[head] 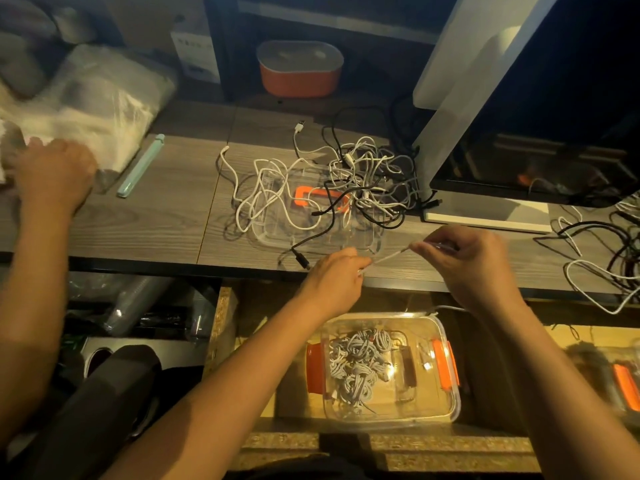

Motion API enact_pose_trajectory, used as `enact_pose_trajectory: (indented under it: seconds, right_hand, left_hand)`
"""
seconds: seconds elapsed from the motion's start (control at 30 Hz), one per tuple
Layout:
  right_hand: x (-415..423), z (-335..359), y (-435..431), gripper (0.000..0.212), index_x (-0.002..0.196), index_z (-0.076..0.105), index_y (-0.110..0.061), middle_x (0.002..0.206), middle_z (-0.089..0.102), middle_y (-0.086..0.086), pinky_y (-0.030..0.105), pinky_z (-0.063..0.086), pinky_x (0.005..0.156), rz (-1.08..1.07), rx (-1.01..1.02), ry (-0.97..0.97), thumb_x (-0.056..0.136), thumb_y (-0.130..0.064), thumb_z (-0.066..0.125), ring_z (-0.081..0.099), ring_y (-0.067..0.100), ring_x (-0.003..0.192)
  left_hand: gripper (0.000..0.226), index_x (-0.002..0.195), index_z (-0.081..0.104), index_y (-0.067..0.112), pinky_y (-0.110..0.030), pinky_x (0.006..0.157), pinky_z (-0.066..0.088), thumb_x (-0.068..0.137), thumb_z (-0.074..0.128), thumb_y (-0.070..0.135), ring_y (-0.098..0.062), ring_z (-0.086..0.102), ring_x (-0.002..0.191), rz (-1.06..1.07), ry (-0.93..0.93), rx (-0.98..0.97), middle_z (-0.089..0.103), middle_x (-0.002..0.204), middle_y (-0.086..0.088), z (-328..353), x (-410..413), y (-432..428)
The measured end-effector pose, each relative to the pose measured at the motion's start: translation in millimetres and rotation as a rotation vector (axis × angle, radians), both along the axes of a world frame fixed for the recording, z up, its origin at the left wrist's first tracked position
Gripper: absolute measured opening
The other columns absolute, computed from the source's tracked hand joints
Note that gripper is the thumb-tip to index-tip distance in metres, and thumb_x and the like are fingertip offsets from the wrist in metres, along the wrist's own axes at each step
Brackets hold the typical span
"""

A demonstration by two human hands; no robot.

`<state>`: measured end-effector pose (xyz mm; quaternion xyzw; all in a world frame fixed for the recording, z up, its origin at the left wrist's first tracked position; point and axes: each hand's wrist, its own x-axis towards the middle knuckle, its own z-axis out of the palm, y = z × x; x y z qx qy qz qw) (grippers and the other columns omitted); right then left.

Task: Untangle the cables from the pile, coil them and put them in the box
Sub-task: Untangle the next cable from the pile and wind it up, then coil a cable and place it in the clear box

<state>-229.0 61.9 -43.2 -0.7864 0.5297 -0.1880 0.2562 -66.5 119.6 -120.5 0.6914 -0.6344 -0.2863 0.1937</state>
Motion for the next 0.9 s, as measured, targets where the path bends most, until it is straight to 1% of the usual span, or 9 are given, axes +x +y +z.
enact_pose_trajectory:
  seconds: [0.07,0.2,0.3,0.4,0.5,0.57,0.67,0.73,0.9]
  right_hand:
    - [1,-4,-1,0.009,0.087,0.067,-0.022,0.077,0.062,-0.008,0.022,0.046,0.06,-0.058,0.005,-0.042,0.084,-0.031,0.065,0.058,0.005,0.075]
    - [6,-18,5,0.017,0.077,0.06,-0.024,0.068,0.059,-0.001,0.019,0.038,0.05,-0.108,0.179,-0.099,0.091,-0.033,0.056,0.051,0.01,0.059]
    - [18,-28,23,0.037,0.075,0.059,-0.018,0.065,0.057,-0.001,0.021,0.037,0.052,-0.032,0.28,-0.068,0.097,-0.04,0.039,0.052,0.01,0.058]
    - [33,-35,42,0.037,0.084,0.058,-0.016,0.076,0.061,0.001,0.03,0.045,0.059,0.106,0.343,-0.018,0.1,-0.037,0.034,0.058,0.014,0.067]
    - [45,-39,50,0.018,0.1,0.059,-0.008,0.094,0.065,0.011,0.047,0.049,0.078,0.239,0.345,0.042,0.097,-0.021,0.046,0.061,0.026,0.086]
    - [48,-33,51,0.016,0.104,0.06,-0.008,0.098,0.066,0.009,0.045,0.048,0.082,0.298,0.359,0.039,0.094,-0.017,0.05,0.06,0.025,0.091]
    - [42,-22,47,0.014,0.097,0.064,-0.013,0.087,0.065,0.0,0.034,0.047,0.071,0.367,0.328,0.101,0.094,-0.021,0.053,0.058,0.013,0.078]
    - [34,-16,44,0.015,0.087,0.064,-0.017,0.074,0.059,-0.005,0.027,0.04,0.061,0.379,0.311,0.166,0.095,-0.022,0.053,0.051,0.006,0.065]
    - [21,-1,30,0.015,0.093,0.069,-0.02,0.079,0.063,-0.01,0.023,0.047,0.066,0.275,0.248,0.222,0.093,-0.028,0.057,0.058,0.005,0.074]
  left_hand:
    - [0.035,0.131,0.054,0.015,-0.024,0.08,0.038,0.097,0.045,0.011,-0.015,0.052,0.1,0.029,0.288,0.109,0.054,0.114,0.001,4,1,-4]
    - [0.039,0.134,0.048,0.009,-0.028,0.109,0.032,0.096,0.043,0.001,-0.013,0.043,0.13,0.116,1.131,0.144,0.05,0.137,-0.007,28,-4,2]
    - [0.035,0.129,0.051,0.017,-0.031,0.113,0.026,0.098,0.037,0.008,-0.006,0.04,0.132,0.09,1.328,0.039,0.056,0.13,0.004,43,-8,2]
    - [0.028,0.12,0.051,0.023,-0.032,0.106,0.034,0.1,0.035,0.012,-0.005,0.055,0.114,0.137,1.389,-0.054,0.066,0.106,0.003,54,-9,-5]
    - [0.019,0.1,0.053,0.022,-0.028,0.073,0.052,0.099,0.039,0.01,-0.009,0.06,0.074,0.306,1.319,-0.16,0.058,0.078,0.001,57,-13,-14]
    - [0.016,0.088,0.052,0.024,-0.021,0.053,0.04,0.098,0.044,0.014,-0.004,0.047,0.06,0.424,1.118,-0.269,0.049,0.071,0.006,52,-12,-18]
    - [0.015,0.086,0.054,0.018,-0.026,0.062,0.036,0.097,0.049,0.026,-0.008,0.05,0.075,0.391,0.423,-0.426,0.052,0.084,0.005,36,-3,-20]
    - [0.025,0.092,0.057,0.014,-0.029,0.066,0.034,0.097,0.046,0.035,-0.018,0.051,0.085,0.354,0.077,-0.387,0.051,0.095,-0.001,28,5,-22]
    - [0.033,0.101,0.061,0.017,-0.033,0.075,0.037,0.099,0.038,0.042,-0.025,0.051,0.099,0.243,-0.221,-0.215,0.052,0.105,-0.007,23,17,-22]
